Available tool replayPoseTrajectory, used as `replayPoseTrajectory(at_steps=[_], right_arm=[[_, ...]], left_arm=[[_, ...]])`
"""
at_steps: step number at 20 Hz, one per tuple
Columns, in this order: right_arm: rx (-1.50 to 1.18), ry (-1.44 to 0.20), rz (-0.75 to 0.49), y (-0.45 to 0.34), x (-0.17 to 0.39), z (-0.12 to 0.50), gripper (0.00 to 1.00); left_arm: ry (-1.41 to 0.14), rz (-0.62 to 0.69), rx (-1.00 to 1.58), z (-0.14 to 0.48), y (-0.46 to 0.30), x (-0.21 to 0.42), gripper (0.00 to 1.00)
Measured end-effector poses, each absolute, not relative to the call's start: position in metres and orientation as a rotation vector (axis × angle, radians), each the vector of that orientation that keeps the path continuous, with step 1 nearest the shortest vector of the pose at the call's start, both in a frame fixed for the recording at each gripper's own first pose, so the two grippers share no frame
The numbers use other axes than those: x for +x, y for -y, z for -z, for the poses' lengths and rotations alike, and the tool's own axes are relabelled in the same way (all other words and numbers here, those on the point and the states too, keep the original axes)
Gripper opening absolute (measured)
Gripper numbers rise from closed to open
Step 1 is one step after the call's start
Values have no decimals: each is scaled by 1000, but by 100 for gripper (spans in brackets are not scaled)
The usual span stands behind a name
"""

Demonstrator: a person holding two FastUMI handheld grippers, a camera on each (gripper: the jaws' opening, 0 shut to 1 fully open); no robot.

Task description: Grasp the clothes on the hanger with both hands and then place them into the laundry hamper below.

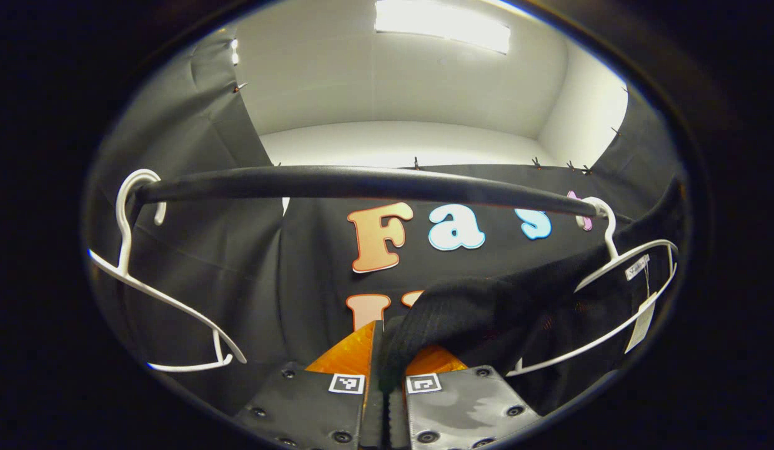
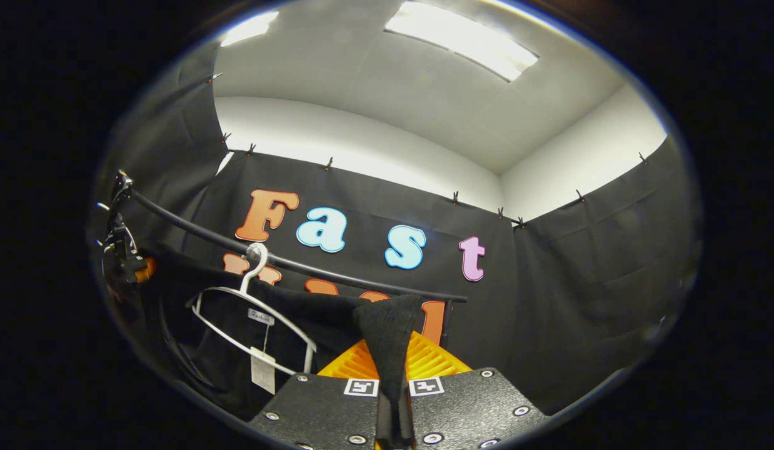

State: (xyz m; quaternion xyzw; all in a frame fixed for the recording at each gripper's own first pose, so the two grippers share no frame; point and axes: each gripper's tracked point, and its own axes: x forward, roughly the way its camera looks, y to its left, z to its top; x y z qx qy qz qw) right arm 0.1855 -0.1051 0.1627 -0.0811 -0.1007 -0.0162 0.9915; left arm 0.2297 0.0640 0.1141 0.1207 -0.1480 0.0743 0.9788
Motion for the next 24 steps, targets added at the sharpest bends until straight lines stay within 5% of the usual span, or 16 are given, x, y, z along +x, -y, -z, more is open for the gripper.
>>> replayPoseTrajectory(at_steps=[5, 13, 24], right_arm=[[-177, 177, 35, 123, 224, -151, 4], [-142, 60, 15, 124, 264, -75, 4], [-105, -47, 3, 99, 230, 13, 4]], left_arm=[[358, -175, 274, -111, -64, 258, 10], [241, -184, 203, -50, -70, 307, 10], [78, -201, 238, 27, -91, 304, 11]])
